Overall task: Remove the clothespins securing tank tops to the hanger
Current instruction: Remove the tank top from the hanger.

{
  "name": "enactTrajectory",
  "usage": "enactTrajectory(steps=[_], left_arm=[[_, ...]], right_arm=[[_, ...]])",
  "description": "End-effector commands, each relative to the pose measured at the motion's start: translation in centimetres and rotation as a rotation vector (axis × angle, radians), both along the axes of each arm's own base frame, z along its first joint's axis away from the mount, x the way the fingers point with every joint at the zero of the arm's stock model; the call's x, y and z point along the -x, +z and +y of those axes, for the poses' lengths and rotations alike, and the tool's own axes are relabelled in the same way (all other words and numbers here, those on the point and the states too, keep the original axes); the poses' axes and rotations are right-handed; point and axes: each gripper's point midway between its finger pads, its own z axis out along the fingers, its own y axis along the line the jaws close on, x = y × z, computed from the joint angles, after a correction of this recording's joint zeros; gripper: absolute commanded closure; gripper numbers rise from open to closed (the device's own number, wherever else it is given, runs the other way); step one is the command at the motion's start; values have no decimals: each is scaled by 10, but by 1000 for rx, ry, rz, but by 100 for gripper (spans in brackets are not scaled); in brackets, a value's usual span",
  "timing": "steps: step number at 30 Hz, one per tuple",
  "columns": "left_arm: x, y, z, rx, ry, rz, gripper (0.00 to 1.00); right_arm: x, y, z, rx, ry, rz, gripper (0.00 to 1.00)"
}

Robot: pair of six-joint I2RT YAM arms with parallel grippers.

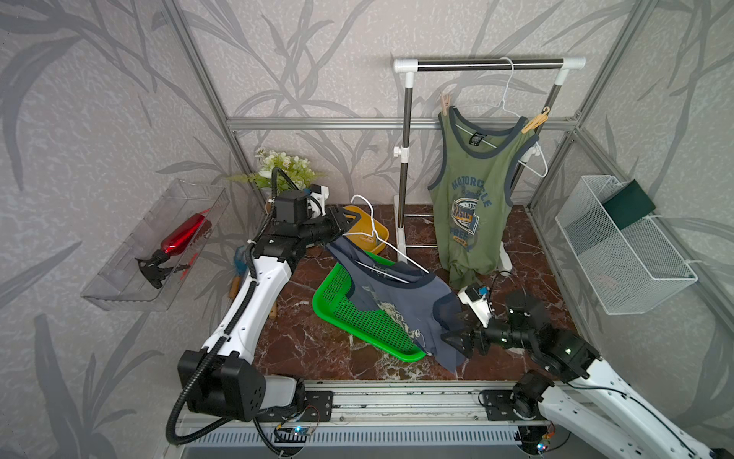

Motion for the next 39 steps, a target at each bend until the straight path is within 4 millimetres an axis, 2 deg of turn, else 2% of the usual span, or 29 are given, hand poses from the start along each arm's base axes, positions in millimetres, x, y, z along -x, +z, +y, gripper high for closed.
enactTrajectory(steps=[1, 7, 11, 13, 14, 16, 19, 20, 22, 28, 33, 36, 39], left_arm=[[2, 25, 4, 26, 21, -55, 100], [3, 27, 3, 34, 17, -60, 100], [3, 29, 3, 39, 15, -64, 100], [3, 31, 3, 41, 14, -70, 100], [3, 32, 3, 43, 15, -72, 100], [3, 34, 3, 47, 15, -76, 100], [2, 36, 4, 48, 18, -83, 100], [3, 38, 4, 48, 19, -88, 100], [3, 42, 5, 50, 22, -95, 100], [3, 66, 8, 83, 40, -152, 100], [5, 90, 10, 98, 49, -204, 100], [8, 103, 14, 98, 56, -225, 100], [13, 114, 21, 94, 73, -245, 100]], right_arm=[[-14, 14, 21, -78, 8, -82, 12], [-26, 7, 34, -94, -5, -95, 16], [-34, 1, 37, -86, -25, -107, 28], [-36, 0, 40, -96, -29, -107, 41], [-37, 0, 41, -102, -31, -106, 53], [-37, 3, 43, -118, -33, -106, 72], [-34, 15, 45, -157, -32, -119, 96], [-33, 23, 45, -174, -30, -127, 100], [-30, 39, 43, -202, -33, -150, 100], [-23, 108, 40, -262, -15, -236, 100], [-21, 162, 58, -284, 46, -304, 100], [-22, 185, 73, -304, 76, -349, 100], [-26, 199, 88, -329, 101, -380, 100]])
